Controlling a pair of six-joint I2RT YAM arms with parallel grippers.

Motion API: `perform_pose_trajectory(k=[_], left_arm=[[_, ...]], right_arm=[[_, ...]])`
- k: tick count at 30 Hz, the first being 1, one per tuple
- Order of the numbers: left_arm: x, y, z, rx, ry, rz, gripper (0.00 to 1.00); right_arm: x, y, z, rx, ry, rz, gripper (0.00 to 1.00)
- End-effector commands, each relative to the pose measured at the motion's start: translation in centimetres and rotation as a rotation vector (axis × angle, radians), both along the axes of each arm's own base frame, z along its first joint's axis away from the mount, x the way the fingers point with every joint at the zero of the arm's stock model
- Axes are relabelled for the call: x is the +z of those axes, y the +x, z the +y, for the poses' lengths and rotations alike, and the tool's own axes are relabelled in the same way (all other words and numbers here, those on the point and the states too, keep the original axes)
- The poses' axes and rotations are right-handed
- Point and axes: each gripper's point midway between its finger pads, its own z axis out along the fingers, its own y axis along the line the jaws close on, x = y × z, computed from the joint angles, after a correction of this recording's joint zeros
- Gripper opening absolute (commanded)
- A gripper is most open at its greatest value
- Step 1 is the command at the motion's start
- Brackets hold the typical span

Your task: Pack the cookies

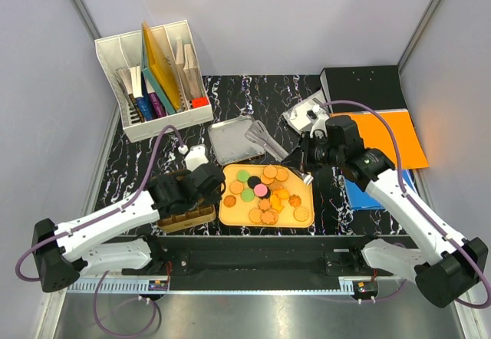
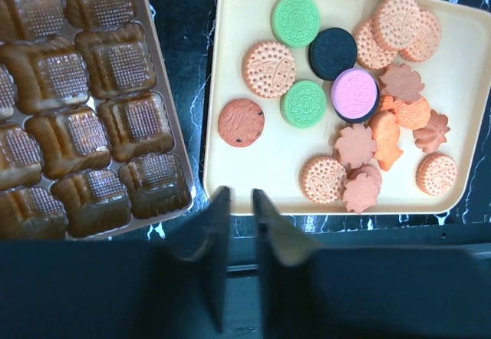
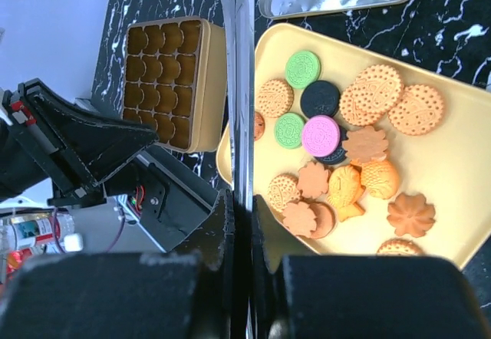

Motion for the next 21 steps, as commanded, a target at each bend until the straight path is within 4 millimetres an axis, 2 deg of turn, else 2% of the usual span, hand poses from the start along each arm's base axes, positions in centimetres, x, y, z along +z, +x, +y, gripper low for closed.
perform_pose_trajectory(k=[1,3,5,6,7,8,9,10,12,13,17,21], left_arm=[[1.3,0.6,0.1,0.050,-0.047,-0.039,0.05],[1.6,0.6,0.1,0.042,-0.048,-0.041,0.03],[1.9,0.7,0.0,0.024,-0.044,-0.049,0.16],[2.1,0.7,-0.1,0.012,-0.042,-0.053,0.21],[2.2,0.6,-0.1,-0.014,-0.029,-0.057,0.32],[2.5,0.7,-0.2,-0.025,-0.027,-0.063,0.37],[2.7,0.7,-0.2,-0.034,-0.024,-0.066,0.43],[2.8,0.7,-0.2,-0.051,-0.017,-0.072,0.52],[3.3,0.8,-0.4,-0.063,-0.019,-0.082,0.59],[3.5,0.8,-0.4,-0.071,-0.016,-0.087,0.62],[3.7,0.9,-0.3,-0.061,-0.020,-0.093,0.63],[3.6,0.7,-0.1,-0.059,-0.020,-0.089,0.63]], right_arm=[[1.1,0.3,-0.1,-0.067,0.051,-0.016,0.00],[0.4,0.7,-1.3,-0.142,-0.018,-0.045,0.00],[0.7,0.7,-2.2,-0.150,-0.068,-0.091,0.00],[-0.9,-0.3,-3.1,-0.145,-0.154,-0.025,0.00],[-1.3,0.0,-3.2,-0.139,-0.217,0.008,0.00],[-2.3,-0.1,-3.9,-0.130,-0.297,0.029,0.00],[-3.7,-1.9,-4.0,-0.081,-0.387,0.092,0.00],[-4.1,-2.0,-3.9,-0.072,-0.443,0.105,0.02],[-4.8,-2.7,-4.8,-0.090,-0.566,0.106,0.12],[-4.7,-3.1,-4.1,-0.071,-0.589,0.094,0.13],[-5.1,-3.6,-4.8,-0.109,-0.641,0.106,0.18],[-4.7,-4.3,-5.2,-0.119,-0.638,0.106,0.30]])
